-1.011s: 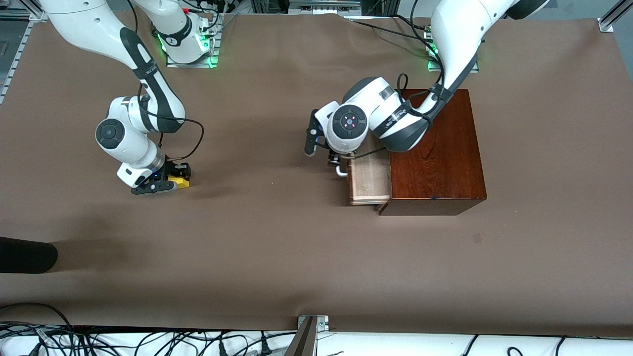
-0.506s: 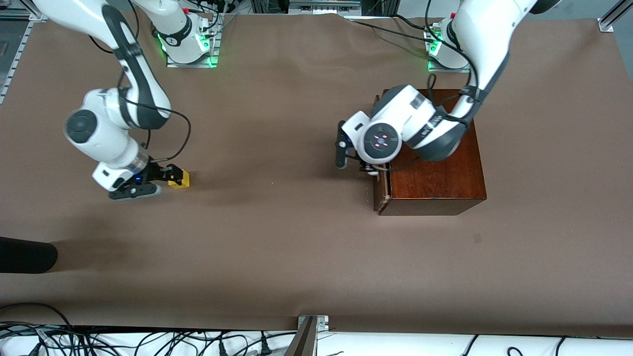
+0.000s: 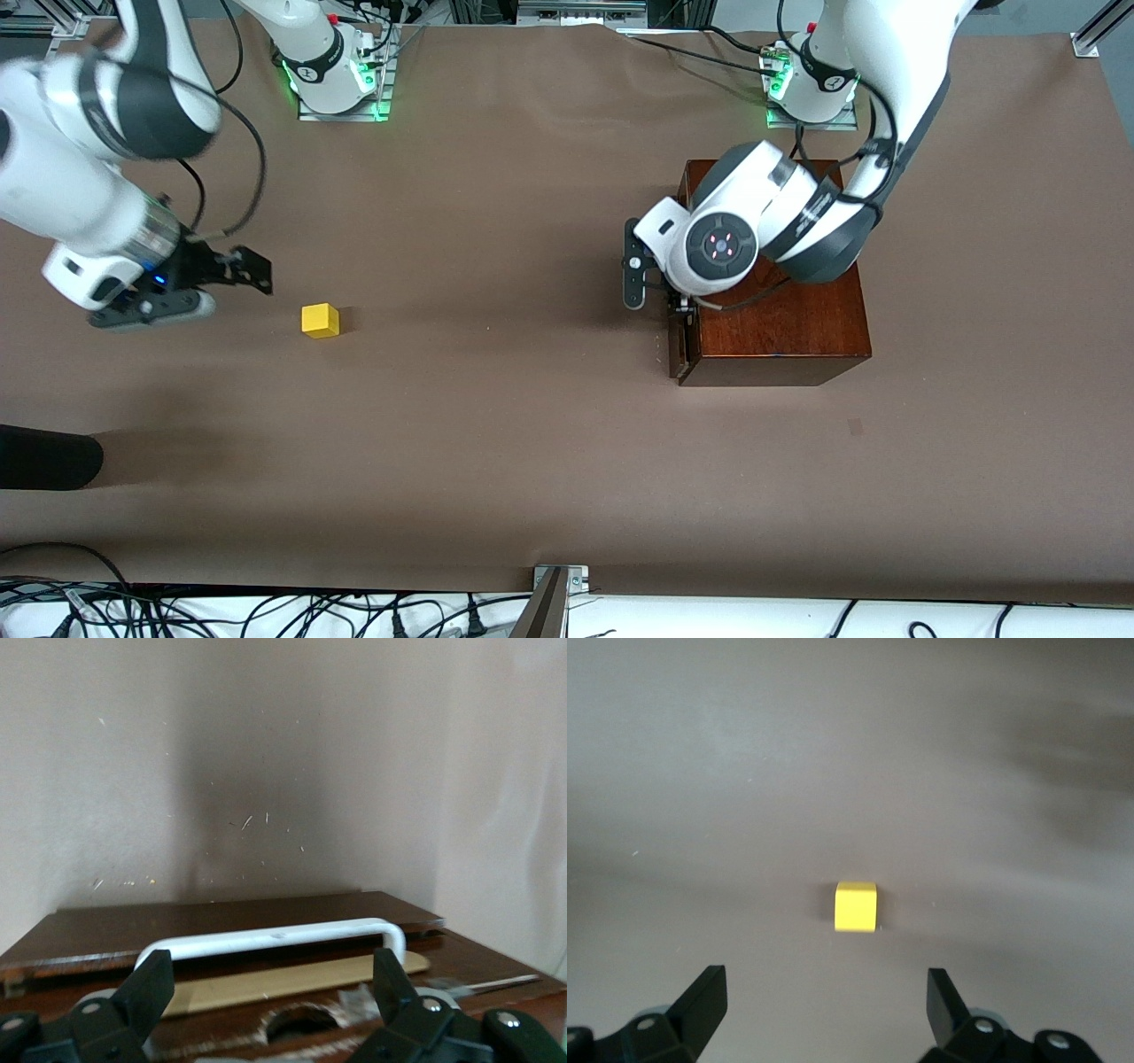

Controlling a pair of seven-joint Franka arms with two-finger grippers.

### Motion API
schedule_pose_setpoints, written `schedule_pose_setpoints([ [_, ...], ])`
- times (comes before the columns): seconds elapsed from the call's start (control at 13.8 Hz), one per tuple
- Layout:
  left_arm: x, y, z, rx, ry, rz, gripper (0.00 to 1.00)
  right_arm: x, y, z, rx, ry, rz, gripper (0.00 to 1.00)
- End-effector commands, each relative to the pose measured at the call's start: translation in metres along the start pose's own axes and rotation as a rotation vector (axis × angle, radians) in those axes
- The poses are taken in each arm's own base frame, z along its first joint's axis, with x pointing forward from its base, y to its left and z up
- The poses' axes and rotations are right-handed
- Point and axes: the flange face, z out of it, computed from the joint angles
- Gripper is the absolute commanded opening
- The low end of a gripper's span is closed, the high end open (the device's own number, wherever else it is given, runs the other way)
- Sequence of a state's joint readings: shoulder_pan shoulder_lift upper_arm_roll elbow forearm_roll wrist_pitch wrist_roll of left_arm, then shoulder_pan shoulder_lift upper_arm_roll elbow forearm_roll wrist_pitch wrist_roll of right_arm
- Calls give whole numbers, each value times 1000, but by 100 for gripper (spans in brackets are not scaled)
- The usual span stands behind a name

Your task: Open drawer, take yellow block, close drawer

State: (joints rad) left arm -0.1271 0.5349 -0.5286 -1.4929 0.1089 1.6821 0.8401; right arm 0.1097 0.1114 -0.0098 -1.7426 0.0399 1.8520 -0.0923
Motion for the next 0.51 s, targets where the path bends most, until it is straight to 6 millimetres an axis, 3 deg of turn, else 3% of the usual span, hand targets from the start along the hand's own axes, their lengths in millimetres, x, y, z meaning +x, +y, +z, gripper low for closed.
schedule_pose_setpoints([
  [0.0,-3,42,-60,51,30,-161,100,2,0,-59,-10,-25,-4,100],
  [0.22,-39,42,-117,108,60,-238,100,-5,1,-81,-8,-45,-1,100],
  [0.43,-127,16,-186,138,106,-373,100,-10,16,-92,-11,-35,-3,100],
])
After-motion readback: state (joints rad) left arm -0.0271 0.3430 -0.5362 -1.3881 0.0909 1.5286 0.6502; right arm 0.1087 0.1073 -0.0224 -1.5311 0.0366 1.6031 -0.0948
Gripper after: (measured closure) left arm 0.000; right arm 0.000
